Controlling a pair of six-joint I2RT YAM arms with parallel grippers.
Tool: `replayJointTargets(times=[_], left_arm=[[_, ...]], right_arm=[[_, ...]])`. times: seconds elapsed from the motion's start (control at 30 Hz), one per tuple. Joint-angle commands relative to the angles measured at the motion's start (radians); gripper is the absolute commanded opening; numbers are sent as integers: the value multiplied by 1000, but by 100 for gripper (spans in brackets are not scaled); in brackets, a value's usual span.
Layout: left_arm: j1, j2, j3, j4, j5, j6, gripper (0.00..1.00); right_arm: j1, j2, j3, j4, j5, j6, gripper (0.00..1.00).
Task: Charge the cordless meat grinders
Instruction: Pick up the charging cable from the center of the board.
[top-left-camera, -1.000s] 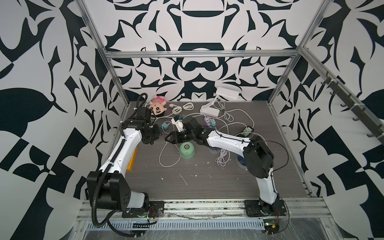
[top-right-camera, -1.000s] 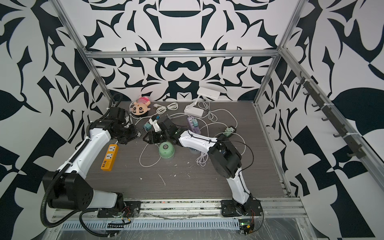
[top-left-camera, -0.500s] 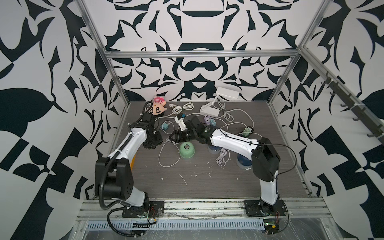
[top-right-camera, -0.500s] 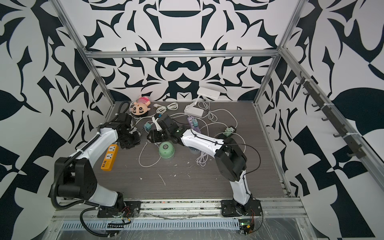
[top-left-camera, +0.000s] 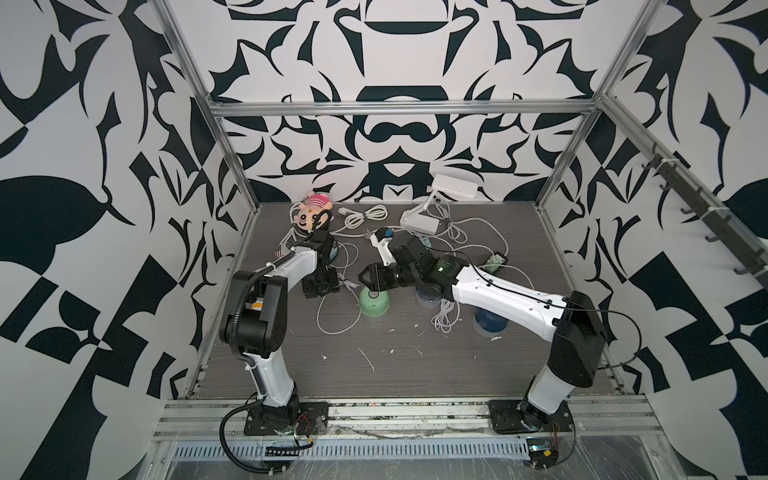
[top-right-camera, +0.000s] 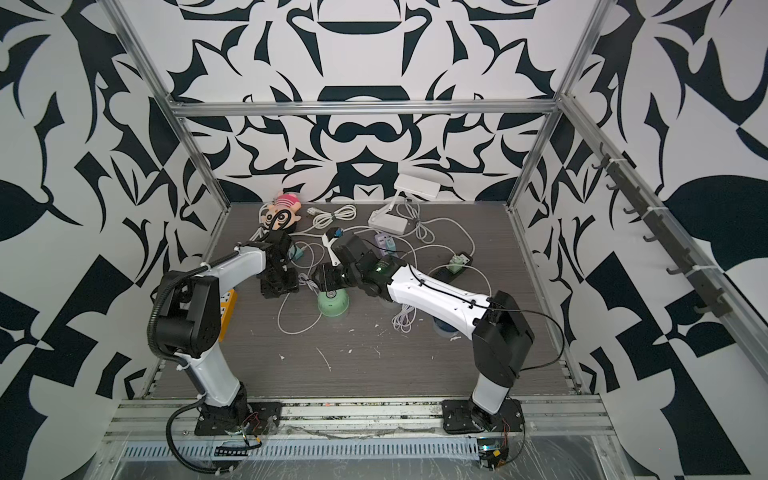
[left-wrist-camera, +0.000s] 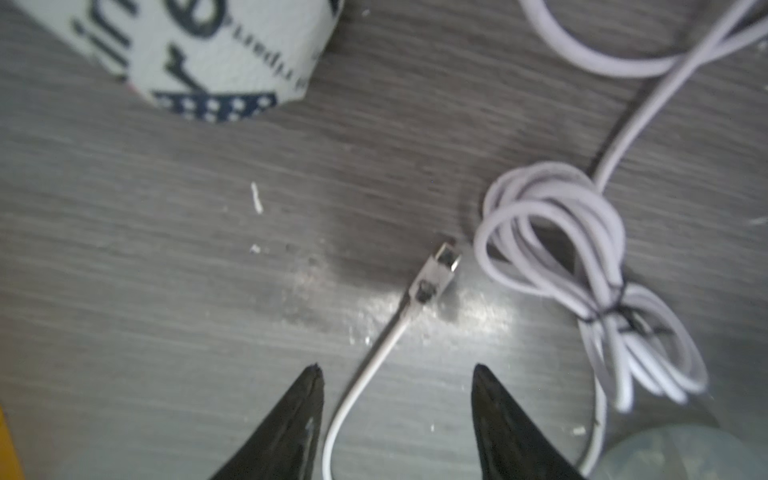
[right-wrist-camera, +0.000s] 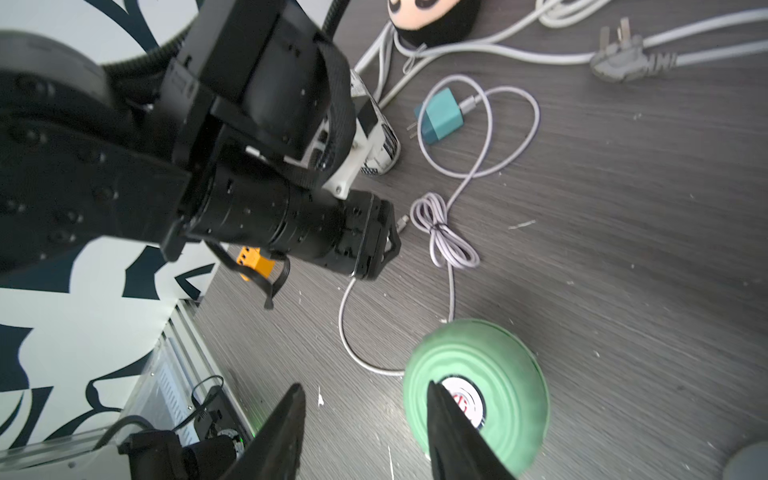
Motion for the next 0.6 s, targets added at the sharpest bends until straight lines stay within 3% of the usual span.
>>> replayJointTargets(times=[0.0,0.23,0.57], left_arm=[[-7,29,5,3,-30,3,61],[-18,48,-42,46,-57,-12,56],[-26,66,-41,54,-27,-20,13]], right_arm=[[5,-42,-16,-1,22,-18,53],[6,-46,-27,7,23,-1,54],[6,-46,-30,21,34,12,53]])
